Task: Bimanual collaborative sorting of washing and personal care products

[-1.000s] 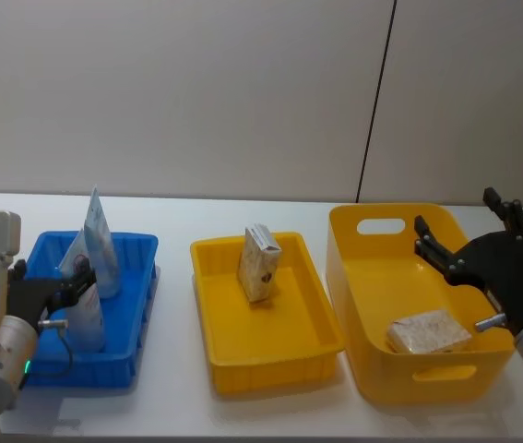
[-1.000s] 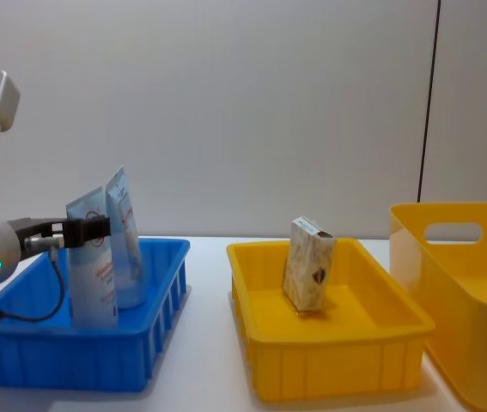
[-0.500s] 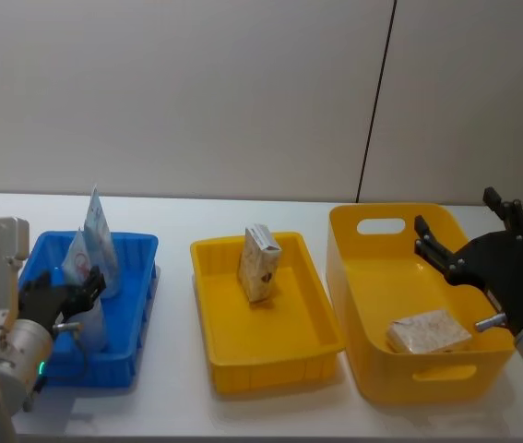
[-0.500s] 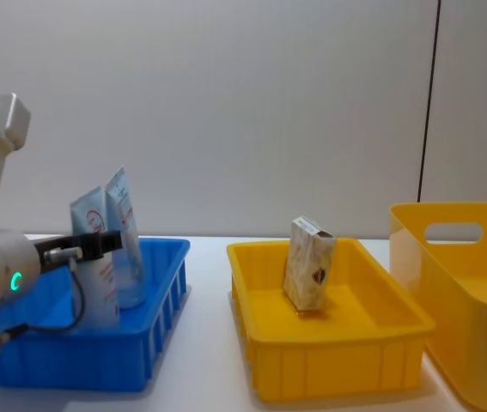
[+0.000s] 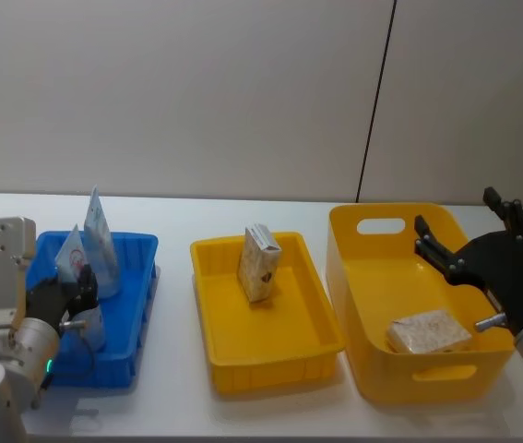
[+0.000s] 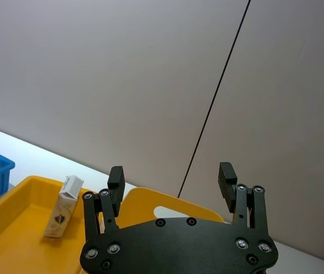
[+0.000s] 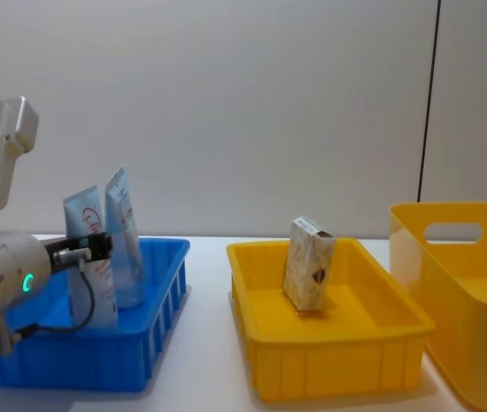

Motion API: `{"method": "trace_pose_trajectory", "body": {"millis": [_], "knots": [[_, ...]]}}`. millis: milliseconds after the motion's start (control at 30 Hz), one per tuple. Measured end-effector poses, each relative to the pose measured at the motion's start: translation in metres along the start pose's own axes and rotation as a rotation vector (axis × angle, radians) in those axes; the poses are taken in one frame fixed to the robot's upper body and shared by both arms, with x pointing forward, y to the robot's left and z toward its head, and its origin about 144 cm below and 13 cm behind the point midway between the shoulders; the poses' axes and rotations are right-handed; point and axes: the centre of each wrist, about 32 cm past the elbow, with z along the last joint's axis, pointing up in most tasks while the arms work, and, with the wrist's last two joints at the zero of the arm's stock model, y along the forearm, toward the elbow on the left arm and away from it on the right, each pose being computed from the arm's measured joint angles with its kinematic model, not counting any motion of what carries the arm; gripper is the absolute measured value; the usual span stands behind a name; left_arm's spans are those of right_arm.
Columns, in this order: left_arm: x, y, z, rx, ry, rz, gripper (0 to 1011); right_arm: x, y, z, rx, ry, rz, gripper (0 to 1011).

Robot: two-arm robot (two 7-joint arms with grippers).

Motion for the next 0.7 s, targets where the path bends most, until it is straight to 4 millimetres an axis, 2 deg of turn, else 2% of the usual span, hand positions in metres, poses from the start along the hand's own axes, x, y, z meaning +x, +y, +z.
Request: {"method": "trace_pose_trajectory", "body": {"millis": [67, 233, 700], "knots": [[-0.0005, -0.0001, -0.0001, -0.003, -0.007, 0.006, 304, 0.0, 0.0, 0.0, 0.0, 0.0, 0.0, 1002], [-0.0019, 0.0004, 0.0003, -0.011, -0.029, 0.017, 266, 0.0, 0.0, 0.0, 0.0, 0.0, 0.0, 1002], [-0.0031, 0.0094, 0.0073, -0.069, -0.105, 0.029, 213, 0.0, 0.0, 0.0, 0.0, 0.0, 0.0, 1002]]}}
